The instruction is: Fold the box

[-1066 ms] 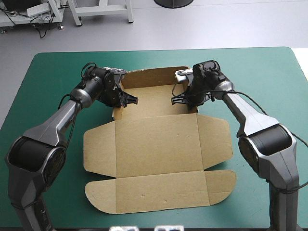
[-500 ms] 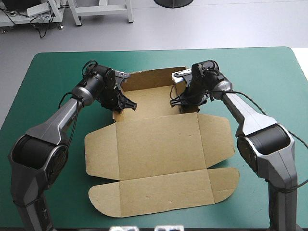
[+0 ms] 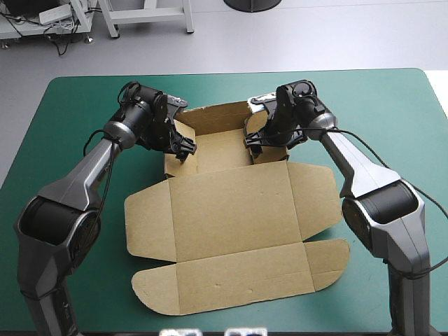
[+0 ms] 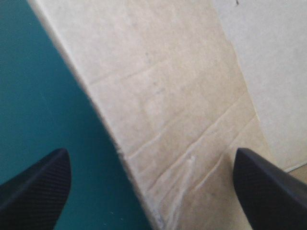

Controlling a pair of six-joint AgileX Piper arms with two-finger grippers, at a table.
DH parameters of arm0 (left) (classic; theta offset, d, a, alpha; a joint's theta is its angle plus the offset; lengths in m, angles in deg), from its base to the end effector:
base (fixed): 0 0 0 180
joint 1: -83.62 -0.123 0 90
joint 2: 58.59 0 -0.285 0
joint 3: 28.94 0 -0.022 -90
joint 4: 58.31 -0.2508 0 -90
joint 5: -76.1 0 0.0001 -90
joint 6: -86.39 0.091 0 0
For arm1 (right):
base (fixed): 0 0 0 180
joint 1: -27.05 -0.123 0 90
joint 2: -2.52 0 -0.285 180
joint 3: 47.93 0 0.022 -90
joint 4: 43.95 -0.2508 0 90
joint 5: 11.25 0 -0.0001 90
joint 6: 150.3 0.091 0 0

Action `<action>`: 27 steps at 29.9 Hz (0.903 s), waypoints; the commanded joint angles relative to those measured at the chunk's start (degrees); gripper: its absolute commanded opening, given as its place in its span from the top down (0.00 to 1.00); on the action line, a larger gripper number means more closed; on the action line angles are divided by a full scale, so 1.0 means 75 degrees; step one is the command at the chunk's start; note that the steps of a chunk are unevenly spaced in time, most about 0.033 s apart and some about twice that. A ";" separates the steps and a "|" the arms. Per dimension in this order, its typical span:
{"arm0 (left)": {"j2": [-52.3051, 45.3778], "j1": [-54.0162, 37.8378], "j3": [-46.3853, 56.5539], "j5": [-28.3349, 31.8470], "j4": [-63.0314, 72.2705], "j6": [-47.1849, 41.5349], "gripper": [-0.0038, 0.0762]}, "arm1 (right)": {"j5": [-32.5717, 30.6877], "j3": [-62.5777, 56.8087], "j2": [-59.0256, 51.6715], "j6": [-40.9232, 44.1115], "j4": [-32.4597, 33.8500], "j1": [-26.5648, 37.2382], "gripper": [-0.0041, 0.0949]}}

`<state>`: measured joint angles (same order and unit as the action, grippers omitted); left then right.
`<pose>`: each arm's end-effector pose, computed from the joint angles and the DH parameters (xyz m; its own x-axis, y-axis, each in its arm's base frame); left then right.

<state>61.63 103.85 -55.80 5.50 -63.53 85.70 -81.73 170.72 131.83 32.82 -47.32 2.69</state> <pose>0.3970 -0.1380 0.2894 -0.8954 0.3494 -0.2760 0.3386 0.9369 0.0875 0.4178 0.1947 0.2766 -0.8912 -0.3224 -0.3190 -0.3632 0.9286 0.0763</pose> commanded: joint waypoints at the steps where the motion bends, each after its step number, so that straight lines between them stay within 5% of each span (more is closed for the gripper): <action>1: -0.0459 0.0038 -0.0595 -0.0491 0.0158 -0.0081 0.13 | -0.0219 0.0379 -0.0697 0.0001 0.0214 0.0024 0.09; 9: -0.0644 0.0038 -0.1721 -0.0491 0.0125 -0.0081 0.13 | -0.0219 0.0396 -0.1340 0.0001 0.1067 0.0024 0.09; 15: -0.1114 0.0038 -0.2531 -0.0491 -0.0091 0.0011 0.18 | -0.0219 0.0508 -0.1815 0.0166 0.0903 0.0096 0.09; 18: -0.1570 0.0038 -0.2580 -0.0507 -0.0088 0.0674 0.43 | -0.0219 0.0508 -0.1977 0.0078 0.0675 0.0096 0.09; 22: -0.2300 0.0038 -0.2564 -0.0507 0.0055 0.1016 0.96 | -0.0219 0.0511 -0.2005 -0.0073 0.0670 0.0096 0.09; 27: -0.3414 0.0038 -0.2206 -0.0507 0.0468 0.1490 0.95 | -0.0208 0.0511 -0.1976 -0.0175 0.0670 0.0096 0.09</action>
<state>43.10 103.85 -72.39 4.44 -61.42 95.72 -82.71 172.68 120.24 32.56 -42.51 3.07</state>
